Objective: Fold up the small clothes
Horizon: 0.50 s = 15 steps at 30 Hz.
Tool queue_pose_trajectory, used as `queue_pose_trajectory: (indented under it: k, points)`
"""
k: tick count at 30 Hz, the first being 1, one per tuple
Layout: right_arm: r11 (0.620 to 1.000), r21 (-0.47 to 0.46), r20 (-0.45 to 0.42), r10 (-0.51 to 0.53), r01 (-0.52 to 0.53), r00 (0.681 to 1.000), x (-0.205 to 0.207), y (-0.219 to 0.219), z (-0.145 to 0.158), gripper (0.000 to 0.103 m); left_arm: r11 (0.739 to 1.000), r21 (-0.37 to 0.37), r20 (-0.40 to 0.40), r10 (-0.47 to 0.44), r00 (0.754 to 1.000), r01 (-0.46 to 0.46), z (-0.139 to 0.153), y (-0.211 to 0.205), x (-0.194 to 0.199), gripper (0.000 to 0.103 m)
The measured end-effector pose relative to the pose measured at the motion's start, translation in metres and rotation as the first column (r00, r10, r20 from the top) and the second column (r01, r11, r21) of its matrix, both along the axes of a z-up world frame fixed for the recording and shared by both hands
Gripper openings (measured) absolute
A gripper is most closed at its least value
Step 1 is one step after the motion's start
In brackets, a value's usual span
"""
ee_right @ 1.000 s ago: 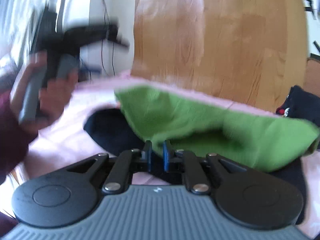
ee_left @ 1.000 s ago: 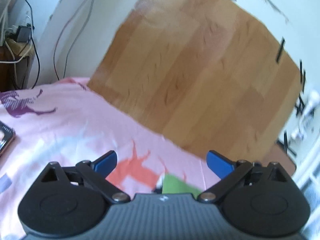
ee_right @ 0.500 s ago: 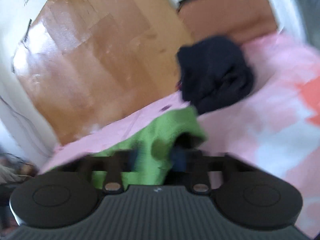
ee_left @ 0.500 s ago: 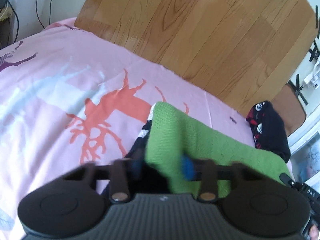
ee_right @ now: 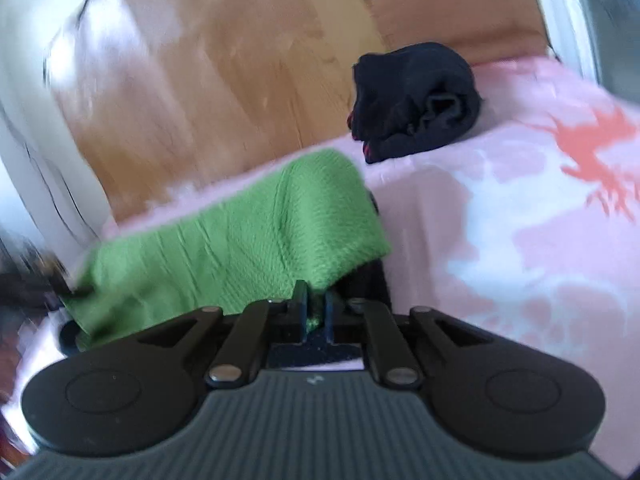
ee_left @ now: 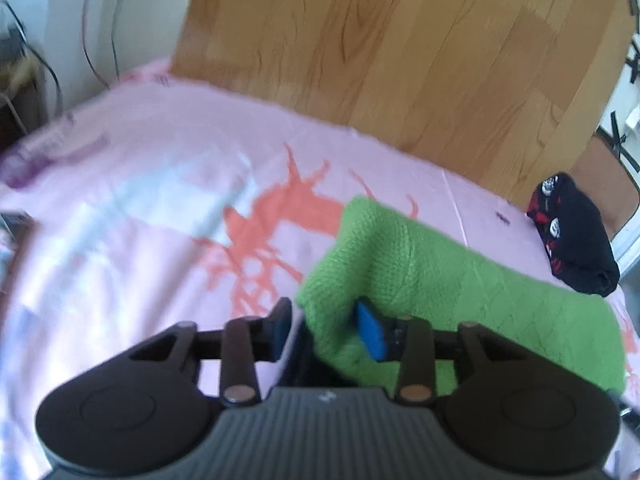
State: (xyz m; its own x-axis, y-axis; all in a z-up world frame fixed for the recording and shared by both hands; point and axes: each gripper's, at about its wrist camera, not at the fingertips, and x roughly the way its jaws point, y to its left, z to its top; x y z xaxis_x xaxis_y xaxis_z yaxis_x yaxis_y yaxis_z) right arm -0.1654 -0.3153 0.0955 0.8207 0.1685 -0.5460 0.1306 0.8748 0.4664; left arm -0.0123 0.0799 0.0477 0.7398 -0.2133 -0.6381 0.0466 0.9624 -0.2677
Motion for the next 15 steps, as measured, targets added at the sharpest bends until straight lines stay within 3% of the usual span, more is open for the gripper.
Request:
queue_pose_trajectory:
  k: [2,3,4,6,9,12,14,15]
  points:
    - [0.999,0.006,0.077,-0.037,0.036,0.996,-0.010,-0.013,0.019,0.021,0.999,-0.019,0.100,0.049,0.994,-0.048,0.022,0.012,-0.018,0.040]
    - [0.997,-0.023,0.129,-0.068,0.072,0.989,-0.015,-0.017,0.031,0.028,0.997,-0.028,0.152,0.074,0.986,-0.071,0.033,0.014,-0.025,0.041]
    - [0.994,-0.049,0.168,-0.093,0.102,0.981,-0.017,-0.018,0.041,0.029,0.996,-0.031,0.196,0.085,0.977,-0.081,0.043,0.012,-0.029,0.044]
    - [0.995,-0.053,0.205,-0.068,0.081,0.976,-0.005,-0.015,0.056,0.029,1.000,-0.008,0.246,0.029,0.969,-0.028,0.057,-0.010,-0.029,0.044]
    - [0.999,0.004,0.204,0.037,-0.039,0.978,0.031,0.012,0.060,0.029,0.996,0.038,0.250,-0.089,0.964,0.082,0.052,-0.058,-0.013,0.044]
    - [0.981,0.053,0.142,0.180,-0.189,0.973,0.072,0.047,0.043,0.029,0.990,0.085,0.202,-0.124,0.971,0.109,0.025,-0.094,0.010,0.044]
    - [0.986,0.027,0.054,0.165,-0.166,0.985,0.085,0.053,0.030,0.029,0.988,0.135,0.130,-0.093,0.987,0.075,-0.002,-0.105,0.026,0.043]
    - [0.991,0.012,0.022,0.135,-0.135,0.991,0.089,0.047,0.022,0.024,0.987,0.149,0.108,-0.081,0.991,0.064,-0.015,-0.105,0.031,0.043]
